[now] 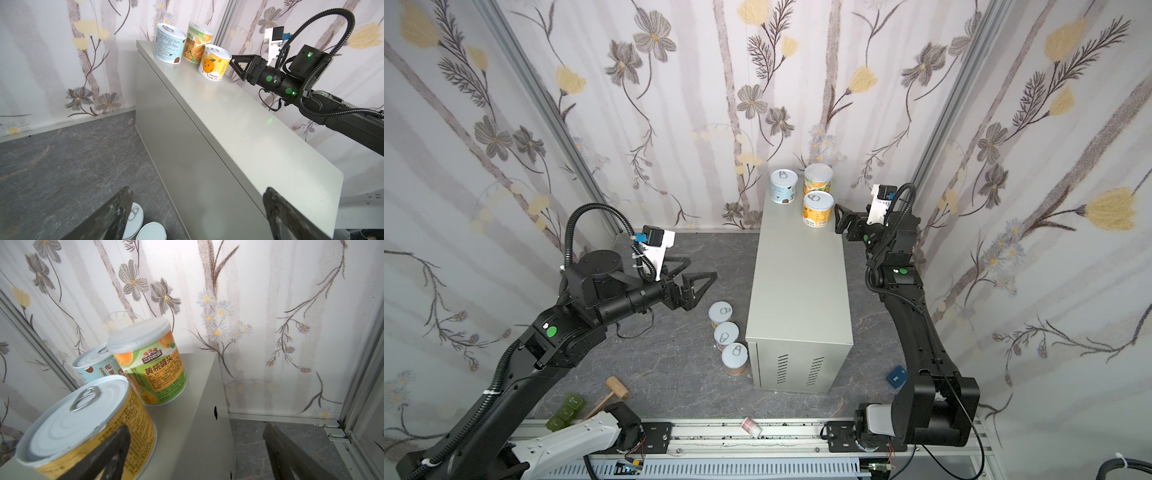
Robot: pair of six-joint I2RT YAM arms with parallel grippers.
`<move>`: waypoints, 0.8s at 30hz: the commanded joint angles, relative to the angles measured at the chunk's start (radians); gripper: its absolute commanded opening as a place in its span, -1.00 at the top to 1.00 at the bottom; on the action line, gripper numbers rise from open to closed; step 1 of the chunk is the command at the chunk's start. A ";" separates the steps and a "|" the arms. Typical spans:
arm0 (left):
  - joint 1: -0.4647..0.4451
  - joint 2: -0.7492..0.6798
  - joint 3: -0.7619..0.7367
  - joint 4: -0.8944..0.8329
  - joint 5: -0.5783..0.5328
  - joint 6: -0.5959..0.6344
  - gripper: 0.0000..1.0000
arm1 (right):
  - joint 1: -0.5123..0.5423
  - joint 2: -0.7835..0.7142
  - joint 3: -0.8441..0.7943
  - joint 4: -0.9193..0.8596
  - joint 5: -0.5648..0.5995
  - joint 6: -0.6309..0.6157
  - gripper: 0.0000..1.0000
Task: Place and organize the canned foods onto the counter
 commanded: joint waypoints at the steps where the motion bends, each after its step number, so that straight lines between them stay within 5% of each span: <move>1: 0.002 0.002 0.006 0.023 0.006 -0.014 -1.00 | -0.006 -0.014 0.004 -0.012 0.050 -0.015 -0.99; 12: 0.002 0.025 -0.002 0.018 -0.011 -0.012 -1.00 | -0.021 -0.151 -0.050 -0.200 0.280 0.014 -0.99; 18: 0.002 0.050 0.004 0.018 -0.031 -0.012 -1.00 | -0.020 -0.275 -0.112 -0.269 0.269 0.014 -0.99; 24: 0.002 0.060 -0.035 -0.038 -0.203 -0.061 -1.00 | -0.020 -0.386 -0.130 -0.392 0.230 -0.004 -0.99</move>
